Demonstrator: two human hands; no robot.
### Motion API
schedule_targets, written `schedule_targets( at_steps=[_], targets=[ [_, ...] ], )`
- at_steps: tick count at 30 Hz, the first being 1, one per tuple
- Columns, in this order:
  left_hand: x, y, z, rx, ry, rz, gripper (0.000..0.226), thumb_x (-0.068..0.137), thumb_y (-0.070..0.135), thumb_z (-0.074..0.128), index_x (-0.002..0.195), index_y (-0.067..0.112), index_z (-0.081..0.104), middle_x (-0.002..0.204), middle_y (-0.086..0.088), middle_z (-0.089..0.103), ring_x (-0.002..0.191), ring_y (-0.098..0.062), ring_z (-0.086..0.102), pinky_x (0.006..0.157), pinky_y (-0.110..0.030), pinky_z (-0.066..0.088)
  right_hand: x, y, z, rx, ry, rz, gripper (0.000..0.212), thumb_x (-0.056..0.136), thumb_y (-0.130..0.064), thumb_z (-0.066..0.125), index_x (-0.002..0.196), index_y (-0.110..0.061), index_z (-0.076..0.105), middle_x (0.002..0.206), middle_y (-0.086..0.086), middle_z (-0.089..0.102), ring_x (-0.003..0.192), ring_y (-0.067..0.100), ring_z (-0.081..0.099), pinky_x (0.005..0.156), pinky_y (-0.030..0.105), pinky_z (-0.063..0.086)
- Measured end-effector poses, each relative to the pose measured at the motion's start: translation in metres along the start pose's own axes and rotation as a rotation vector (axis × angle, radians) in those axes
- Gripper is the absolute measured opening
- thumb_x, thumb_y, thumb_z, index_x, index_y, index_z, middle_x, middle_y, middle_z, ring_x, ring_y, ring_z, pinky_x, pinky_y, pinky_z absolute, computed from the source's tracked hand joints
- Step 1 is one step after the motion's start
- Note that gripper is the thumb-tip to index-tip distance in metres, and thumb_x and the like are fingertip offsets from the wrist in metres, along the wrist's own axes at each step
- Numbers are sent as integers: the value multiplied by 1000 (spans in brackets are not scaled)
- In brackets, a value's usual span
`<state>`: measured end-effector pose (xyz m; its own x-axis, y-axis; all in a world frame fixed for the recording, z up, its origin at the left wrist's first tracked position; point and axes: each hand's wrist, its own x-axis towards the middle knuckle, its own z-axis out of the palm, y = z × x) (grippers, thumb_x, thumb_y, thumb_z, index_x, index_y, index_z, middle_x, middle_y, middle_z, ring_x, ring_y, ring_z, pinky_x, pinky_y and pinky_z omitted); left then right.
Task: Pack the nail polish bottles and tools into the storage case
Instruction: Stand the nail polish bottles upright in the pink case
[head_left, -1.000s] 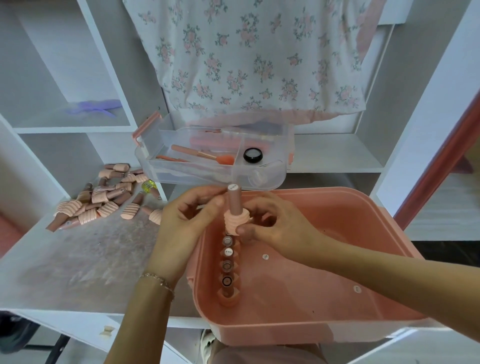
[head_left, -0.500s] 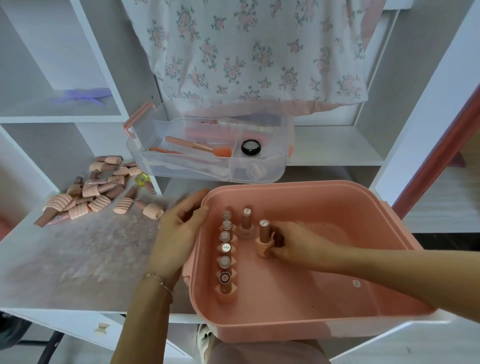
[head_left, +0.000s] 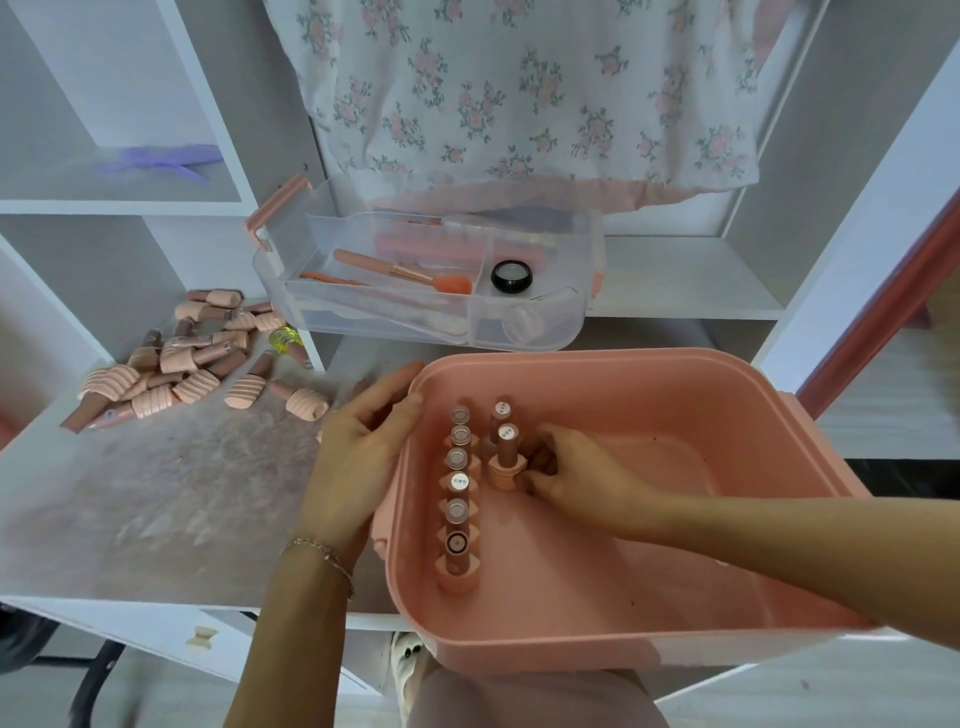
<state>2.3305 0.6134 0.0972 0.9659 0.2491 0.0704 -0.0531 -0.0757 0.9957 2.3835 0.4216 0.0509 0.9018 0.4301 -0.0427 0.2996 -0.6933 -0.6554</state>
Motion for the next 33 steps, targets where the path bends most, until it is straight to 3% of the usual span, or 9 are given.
schedule_targets(
  at_steps=[5,10,15,21,28,33],
  targets=[
    [1,-1,0,9,-9,5,25,87,18,59,95,42,64,120,5,63,130,-12,43,110,-39,35,1,-1,2,36,-2,2,13,78,-12,60,80,-23,53,68,-10,58,64,9,53,51,8,36],
    [0,-2,1,-23,-8,-3,24,87,16,59,97,38,64,120,4,63,128,-11,45,107,-34,37,2,-1,3,69,3,2,14,78,-10,60,82,-22,55,70,-7,60,65,10,53,56,18,36],
    [0,0,2,-43,6,17,24,87,15,59,96,36,64,108,13,65,92,12,60,74,-3,45,1,0,4,62,-1,8,11,79,-11,59,82,-21,56,68,-9,58,64,8,52,52,13,36],
    [0,2,4,-66,18,27,24,88,13,58,98,34,62,98,19,64,81,17,60,66,-1,43,2,-1,3,79,8,28,13,79,-11,60,79,-22,54,64,-14,54,58,-1,49,51,9,37],
    [-1,2,4,-66,25,27,25,88,12,58,99,33,62,94,22,64,80,18,60,64,0,43,2,-3,3,59,11,52,12,77,-12,60,78,-23,54,64,-13,56,60,4,52,50,10,37],
    [-3,3,4,-46,19,22,26,89,11,57,98,34,62,94,22,64,79,19,59,64,0,42,-5,-8,-6,-29,3,77,13,78,-15,57,91,-15,60,74,-5,63,79,17,62,70,26,47]
  ],
)
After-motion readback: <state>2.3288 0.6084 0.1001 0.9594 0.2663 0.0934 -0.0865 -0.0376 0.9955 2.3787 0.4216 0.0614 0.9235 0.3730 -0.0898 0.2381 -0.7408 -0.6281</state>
